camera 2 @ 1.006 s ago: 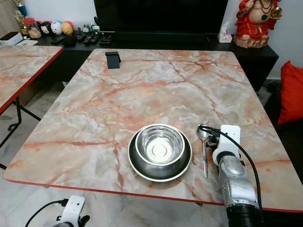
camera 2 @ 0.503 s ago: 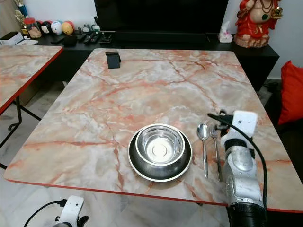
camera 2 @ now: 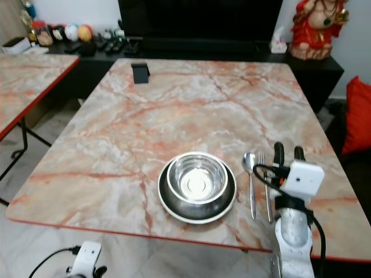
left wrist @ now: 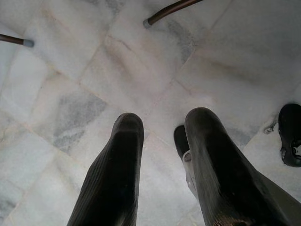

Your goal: Setting the table

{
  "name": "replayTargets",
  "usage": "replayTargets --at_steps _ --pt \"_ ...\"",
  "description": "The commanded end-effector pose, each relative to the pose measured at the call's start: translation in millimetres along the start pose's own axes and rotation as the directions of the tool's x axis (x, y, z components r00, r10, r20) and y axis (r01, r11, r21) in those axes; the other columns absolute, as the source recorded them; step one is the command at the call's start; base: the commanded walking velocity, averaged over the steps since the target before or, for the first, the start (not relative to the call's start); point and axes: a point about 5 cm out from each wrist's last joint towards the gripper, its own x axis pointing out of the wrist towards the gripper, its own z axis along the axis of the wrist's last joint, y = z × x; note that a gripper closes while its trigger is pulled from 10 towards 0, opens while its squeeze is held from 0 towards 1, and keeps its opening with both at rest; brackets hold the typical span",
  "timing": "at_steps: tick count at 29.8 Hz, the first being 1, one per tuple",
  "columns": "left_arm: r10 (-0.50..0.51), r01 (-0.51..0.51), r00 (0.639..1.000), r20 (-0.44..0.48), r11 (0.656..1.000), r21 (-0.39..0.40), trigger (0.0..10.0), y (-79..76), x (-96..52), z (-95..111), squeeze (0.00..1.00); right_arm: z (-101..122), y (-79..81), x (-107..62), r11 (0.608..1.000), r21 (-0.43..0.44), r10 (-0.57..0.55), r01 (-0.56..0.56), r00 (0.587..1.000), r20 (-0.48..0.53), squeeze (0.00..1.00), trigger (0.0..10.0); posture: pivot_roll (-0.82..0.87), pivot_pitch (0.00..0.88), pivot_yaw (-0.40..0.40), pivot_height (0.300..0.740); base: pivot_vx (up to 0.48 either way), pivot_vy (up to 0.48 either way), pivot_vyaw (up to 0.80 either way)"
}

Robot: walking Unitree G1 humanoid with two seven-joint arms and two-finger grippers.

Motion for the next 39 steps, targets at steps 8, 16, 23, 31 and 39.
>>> replayTargets --at_steps 8,16,23,31,39 --pt "0.012 -0.012 1.000 0.018 1.000 -0.022 10.0 -0.1 0.5 3.3 0.00 9.8 -5.3 13.6 1.000 -0.007 -0.009 0.009 0.999 0.052 0.00 10.0 -0.05 0.000 0.020 0.731 0.000 0.000 0.00" --pt "0.014 -0.013 0.999 0.033 0.999 -0.048 10.0 -2.0 2.0 10.3 0.00 4.7 5.8 13.8 0.999 0.031 0.010 -0.011 0.999 0.039 0.00 10.0 -0.03 0.000 -0.002 0.731 0.000 0.000 0.00" --pt "0.011 -0.009 0.999 0.041 0.998 -0.063 10.0 -5.2 2.4 11.5 0.00 8.0 13.9 21.7 0.998 0.046 0.038 -0.041 0.998 0.056 0.00 10.0 -0.02 0.000 -0.020 0.731 0.000 0.233 0.00" --pt "0.000 0.002 0.999 0.043 0.999 -0.046 10.0 -8.4 2.4 11.2 0.00 8.6 15.0 23.7 0.998 0.047 0.037 -0.040 0.997 0.065 0.00 10.0 -0.03 0.000 -0.014 0.731 0.000 0.332 0.00" --pt "-0.004 0.006 0.998 0.055 0.999 -0.039 10.0 -9.0 2.9 14.7 0.00 9.2 19.3 24.4 0.997 0.052 0.045 -0.049 0.997 0.070 0.00 10.0 -0.03 0.000 -0.010 0.731 0.000 0.385 0.00"
